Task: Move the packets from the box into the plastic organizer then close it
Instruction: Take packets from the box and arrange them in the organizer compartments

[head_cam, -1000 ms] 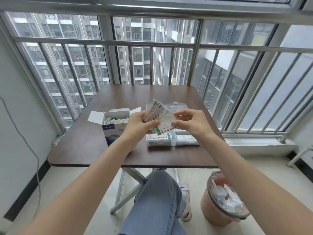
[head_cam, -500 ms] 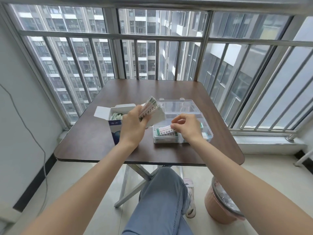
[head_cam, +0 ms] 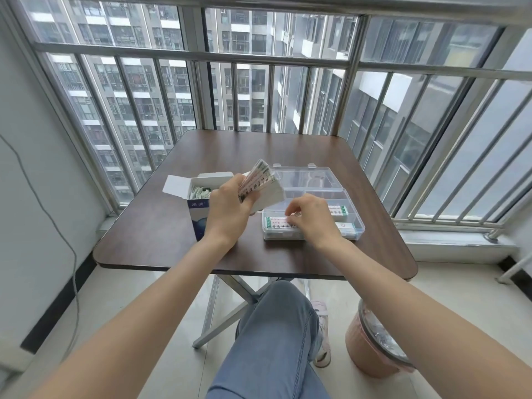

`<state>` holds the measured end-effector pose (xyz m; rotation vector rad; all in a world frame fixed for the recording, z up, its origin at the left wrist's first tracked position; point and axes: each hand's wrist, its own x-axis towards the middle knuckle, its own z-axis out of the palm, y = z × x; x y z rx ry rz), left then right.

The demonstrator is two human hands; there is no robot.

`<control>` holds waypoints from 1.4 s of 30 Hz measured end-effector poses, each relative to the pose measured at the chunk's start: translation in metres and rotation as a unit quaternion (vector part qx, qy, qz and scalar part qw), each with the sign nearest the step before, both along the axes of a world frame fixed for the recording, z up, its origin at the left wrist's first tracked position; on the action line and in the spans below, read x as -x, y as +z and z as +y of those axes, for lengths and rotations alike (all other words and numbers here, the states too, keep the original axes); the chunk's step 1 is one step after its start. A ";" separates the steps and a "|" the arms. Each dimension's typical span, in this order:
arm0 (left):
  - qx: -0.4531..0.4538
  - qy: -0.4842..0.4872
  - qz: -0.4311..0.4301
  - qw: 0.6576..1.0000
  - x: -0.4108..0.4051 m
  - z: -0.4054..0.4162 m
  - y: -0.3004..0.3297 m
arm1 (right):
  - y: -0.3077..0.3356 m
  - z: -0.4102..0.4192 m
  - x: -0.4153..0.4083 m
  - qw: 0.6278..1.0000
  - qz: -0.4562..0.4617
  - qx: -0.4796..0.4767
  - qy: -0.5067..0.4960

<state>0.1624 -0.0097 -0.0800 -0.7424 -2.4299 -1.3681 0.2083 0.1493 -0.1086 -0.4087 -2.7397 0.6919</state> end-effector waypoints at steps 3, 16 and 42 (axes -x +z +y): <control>-0.001 -0.003 -0.003 1.000 0.001 0.000 -0.001 | 0.002 -0.001 -0.003 1.000 -0.015 -0.027 0.003; -0.005 -0.006 -0.007 1.000 -0.002 -0.001 0.001 | 0.008 0.005 -0.003 0.995 -0.049 -0.014 0.082; -0.196 -0.133 -0.281 0.930 -0.007 0.013 0.001 | 0.041 0.010 -0.028 0.894 0.092 0.439 0.003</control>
